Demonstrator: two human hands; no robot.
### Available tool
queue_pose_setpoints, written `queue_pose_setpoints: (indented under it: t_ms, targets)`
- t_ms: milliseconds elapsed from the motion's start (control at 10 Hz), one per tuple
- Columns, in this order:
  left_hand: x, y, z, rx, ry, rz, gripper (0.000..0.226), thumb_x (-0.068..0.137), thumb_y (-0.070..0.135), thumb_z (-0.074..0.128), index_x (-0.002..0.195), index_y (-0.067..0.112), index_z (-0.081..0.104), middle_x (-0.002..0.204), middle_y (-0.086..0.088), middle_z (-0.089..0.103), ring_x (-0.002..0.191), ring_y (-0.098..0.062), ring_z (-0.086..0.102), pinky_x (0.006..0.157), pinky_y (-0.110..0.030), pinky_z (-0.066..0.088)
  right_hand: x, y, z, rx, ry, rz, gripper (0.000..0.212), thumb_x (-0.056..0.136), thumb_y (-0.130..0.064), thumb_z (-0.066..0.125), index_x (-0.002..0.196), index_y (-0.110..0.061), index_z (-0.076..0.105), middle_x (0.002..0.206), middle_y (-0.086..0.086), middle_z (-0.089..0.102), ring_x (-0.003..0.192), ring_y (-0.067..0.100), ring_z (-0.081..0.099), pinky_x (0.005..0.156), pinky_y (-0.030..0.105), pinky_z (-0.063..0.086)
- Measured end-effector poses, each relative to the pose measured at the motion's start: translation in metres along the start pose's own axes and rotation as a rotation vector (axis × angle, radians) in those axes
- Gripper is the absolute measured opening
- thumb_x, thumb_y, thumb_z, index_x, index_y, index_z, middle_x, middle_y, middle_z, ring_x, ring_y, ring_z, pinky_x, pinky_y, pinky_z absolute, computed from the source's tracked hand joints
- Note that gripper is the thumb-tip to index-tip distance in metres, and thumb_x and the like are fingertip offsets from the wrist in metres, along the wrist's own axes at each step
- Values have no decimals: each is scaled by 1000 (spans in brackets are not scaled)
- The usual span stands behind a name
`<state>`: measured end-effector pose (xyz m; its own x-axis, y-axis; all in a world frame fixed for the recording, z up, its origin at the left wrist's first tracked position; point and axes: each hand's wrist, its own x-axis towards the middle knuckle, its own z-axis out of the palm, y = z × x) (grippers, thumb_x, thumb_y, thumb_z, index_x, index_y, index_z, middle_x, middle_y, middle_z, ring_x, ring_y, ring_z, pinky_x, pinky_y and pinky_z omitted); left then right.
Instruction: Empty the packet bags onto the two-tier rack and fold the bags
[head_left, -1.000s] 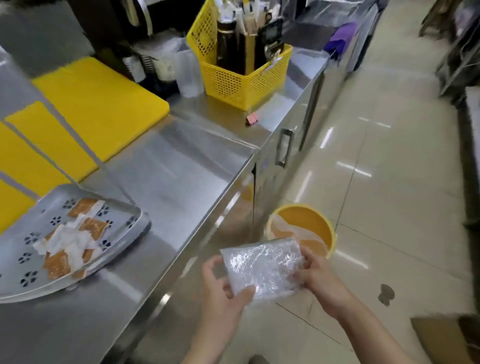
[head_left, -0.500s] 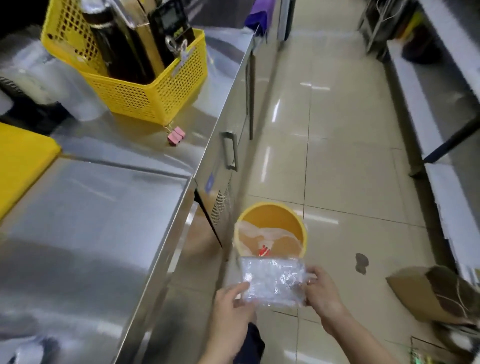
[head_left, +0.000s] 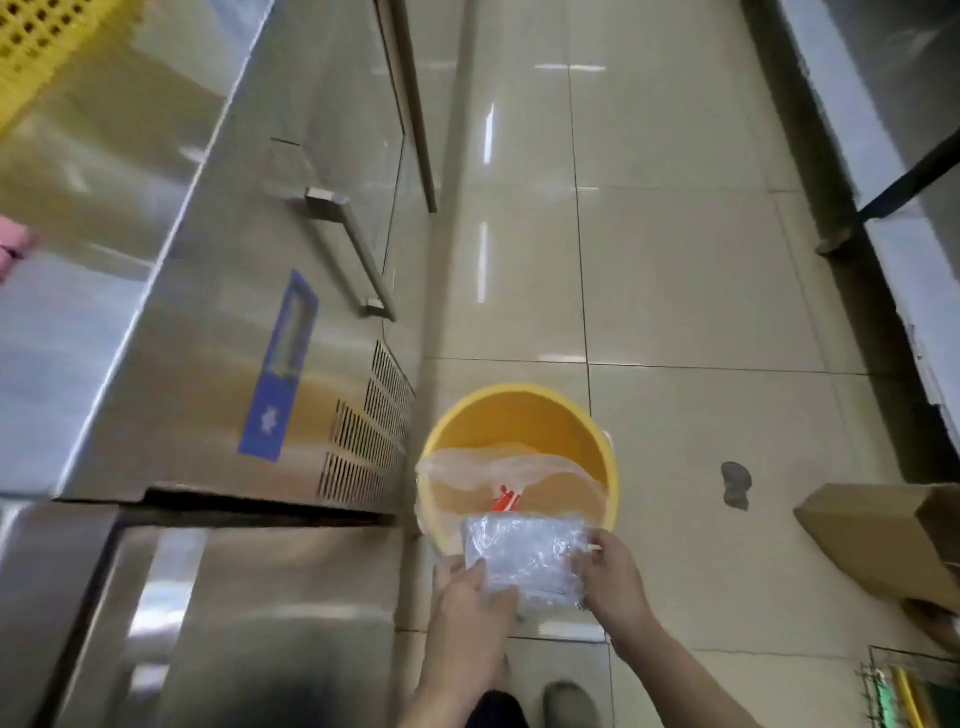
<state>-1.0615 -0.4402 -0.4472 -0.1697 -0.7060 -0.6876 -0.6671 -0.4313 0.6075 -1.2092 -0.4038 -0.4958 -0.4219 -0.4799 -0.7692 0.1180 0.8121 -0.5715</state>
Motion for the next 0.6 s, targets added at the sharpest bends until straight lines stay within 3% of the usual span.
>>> queue_pose_setpoints:
  t_ms: [100, 200, 300, 400, 500, 600]
  targets:
    - [67, -31, 19, 168, 37, 23, 16, 86, 22, 57, 91, 10, 65, 119, 3, 39, 96, -15, 52, 78, -17, 36, 69, 21, 24, -59, -5, -24, 11, 86, -12, 48, 94, -9, 54, 81, 16, 58, 67, 27, 51, 60, 37, 42]
    - [136, -63, 42, 345, 92, 47, 25, 85, 28, 53, 95, 7, 62, 124, -2, 42, 111, -22, 50, 92, -30, 40, 135, 42, 47, -129, 4, -49, 10, 82, -16, 48, 85, -7, 51, 76, 14, 55, 69, 31, 51, 67, 49, 49]
    - [194, -88, 66, 532, 54, 76, 33, 88, 33, 44, 109, 10, 55, 125, -5, 44, 121, -23, 43, 99, -32, 35, 192, 61, 66, -188, 3, -39, 20, 83, -12, 47, 67, -23, 42, 66, -1, 48, 66, 23, 47, 61, 40, 44]
    - [230, -110, 87, 732, -16, 45, 39, 90, 30, 39, 121, 6, 43, 126, -10, 45, 119, -28, 44, 96, -34, 36, 233, 80, 80, -311, -28, -18, 29, 86, -11, 43, 65, -31, 36, 67, -7, 43, 74, 21, 45, 66, 33, 38]
    - [247, -120, 101, 1002, -23, 117, 48, 91, 33, 35, 132, 7, 36, 139, -10, 36, 123, -27, 38, 102, -36, 30, 255, 93, 87, -646, -57, 5, 24, 91, -10, 37, 103, -9, 58, 104, 7, 62, 103, 29, 58, 75, 28, 42]
    - [243, -119, 99, 986, 34, 145, 54, 90, 40, 36, 136, 11, 34, 144, -9, 31, 127, -25, 32, 106, -35, 27, 250, 97, 81, -633, 104, -43, 30, 86, -6, 41, 113, -2, 54, 113, 15, 63, 106, 34, 59, 82, 34, 46]
